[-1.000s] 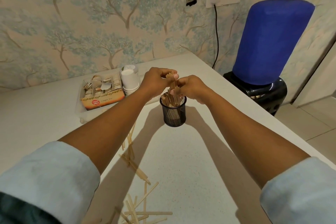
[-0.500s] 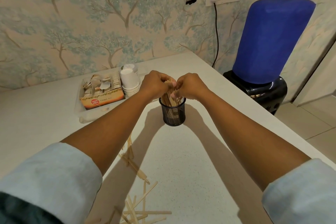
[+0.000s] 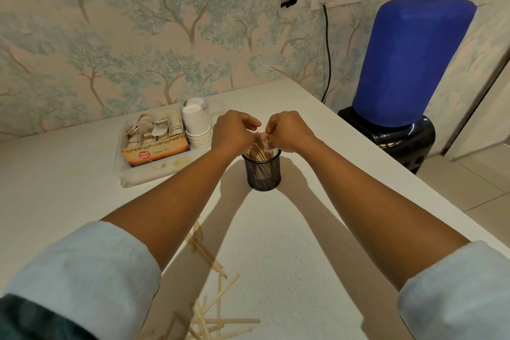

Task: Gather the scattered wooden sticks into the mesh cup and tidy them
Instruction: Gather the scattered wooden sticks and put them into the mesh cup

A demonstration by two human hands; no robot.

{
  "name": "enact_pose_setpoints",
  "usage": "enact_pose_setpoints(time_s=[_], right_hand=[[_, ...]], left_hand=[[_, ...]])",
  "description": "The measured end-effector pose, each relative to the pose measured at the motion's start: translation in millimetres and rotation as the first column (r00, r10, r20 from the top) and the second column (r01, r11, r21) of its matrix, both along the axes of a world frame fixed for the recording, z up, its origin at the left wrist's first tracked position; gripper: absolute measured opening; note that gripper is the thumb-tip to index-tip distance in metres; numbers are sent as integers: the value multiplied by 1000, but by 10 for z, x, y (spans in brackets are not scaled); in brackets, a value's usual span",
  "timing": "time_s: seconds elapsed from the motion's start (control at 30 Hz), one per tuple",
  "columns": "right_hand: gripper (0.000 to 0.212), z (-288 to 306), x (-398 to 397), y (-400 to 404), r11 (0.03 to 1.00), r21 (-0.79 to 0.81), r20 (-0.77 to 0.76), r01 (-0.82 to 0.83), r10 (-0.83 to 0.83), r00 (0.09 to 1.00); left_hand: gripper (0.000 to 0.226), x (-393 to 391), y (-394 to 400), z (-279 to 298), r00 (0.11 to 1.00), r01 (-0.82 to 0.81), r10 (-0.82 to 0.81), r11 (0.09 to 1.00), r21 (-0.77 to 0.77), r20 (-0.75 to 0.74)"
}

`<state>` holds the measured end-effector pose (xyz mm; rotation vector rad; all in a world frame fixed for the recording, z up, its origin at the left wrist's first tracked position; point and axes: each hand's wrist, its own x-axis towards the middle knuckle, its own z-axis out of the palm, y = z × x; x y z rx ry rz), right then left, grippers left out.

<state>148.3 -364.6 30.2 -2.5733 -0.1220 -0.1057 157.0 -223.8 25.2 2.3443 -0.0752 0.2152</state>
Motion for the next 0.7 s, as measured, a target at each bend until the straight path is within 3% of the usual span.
enact_pose_setpoints(time_s=[0.47, 0.6, 0.7], right_hand=[[14, 3, -113, 153, 998, 38, 75, -45, 42, 996], [10, 40, -250, 350, 988, 95, 59, -121, 116, 991], [10, 45, -394, 533, 973, 103, 24, -207, 206, 978]], left_hand=[[13, -121, 204, -132, 989, -57, 62, 998, -34, 138], [3, -253, 365, -178, 984, -106, 114, 992, -67, 138], [8, -408, 546, -258, 979, -164, 168, 986, -42, 118]])
